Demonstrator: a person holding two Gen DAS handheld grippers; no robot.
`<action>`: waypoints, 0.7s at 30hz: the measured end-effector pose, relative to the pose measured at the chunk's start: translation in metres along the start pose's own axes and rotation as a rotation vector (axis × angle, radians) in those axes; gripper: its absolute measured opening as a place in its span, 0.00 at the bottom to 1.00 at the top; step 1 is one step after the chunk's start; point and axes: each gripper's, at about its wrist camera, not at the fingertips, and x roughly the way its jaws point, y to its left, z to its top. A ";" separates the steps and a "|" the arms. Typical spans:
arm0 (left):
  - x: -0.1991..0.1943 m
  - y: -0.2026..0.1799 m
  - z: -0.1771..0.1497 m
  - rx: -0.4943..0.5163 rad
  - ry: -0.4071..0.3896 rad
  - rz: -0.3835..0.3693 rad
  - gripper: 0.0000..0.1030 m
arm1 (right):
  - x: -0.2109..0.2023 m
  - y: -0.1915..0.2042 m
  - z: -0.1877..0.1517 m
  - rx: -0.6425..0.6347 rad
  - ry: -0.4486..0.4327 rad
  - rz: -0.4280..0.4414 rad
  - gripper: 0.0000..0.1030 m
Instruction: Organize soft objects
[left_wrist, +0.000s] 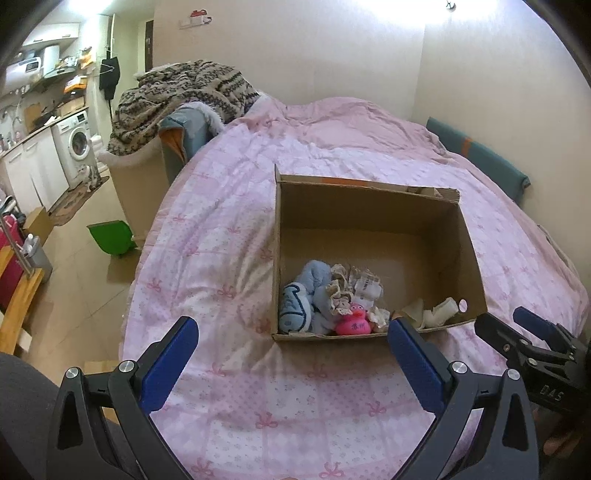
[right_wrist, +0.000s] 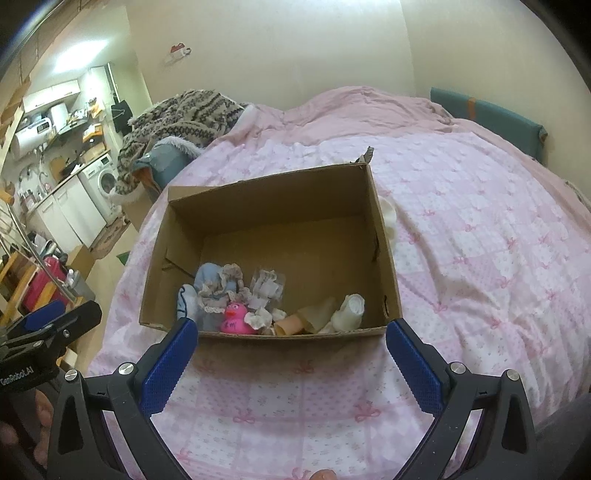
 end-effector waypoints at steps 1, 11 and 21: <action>0.000 0.000 0.000 0.004 0.000 0.000 0.99 | 0.000 0.000 0.000 0.000 0.002 0.000 1.00; 0.001 -0.001 -0.001 0.006 0.005 -0.005 0.99 | 0.003 -0.002 0.000 0.003 0.007 -0.003 1.00; 0.001 -0.001 -0.001 0.006 0.006 -0.005 0.99 | 0.002 -0.002 0.000 0.004 0.007 0.001 1.00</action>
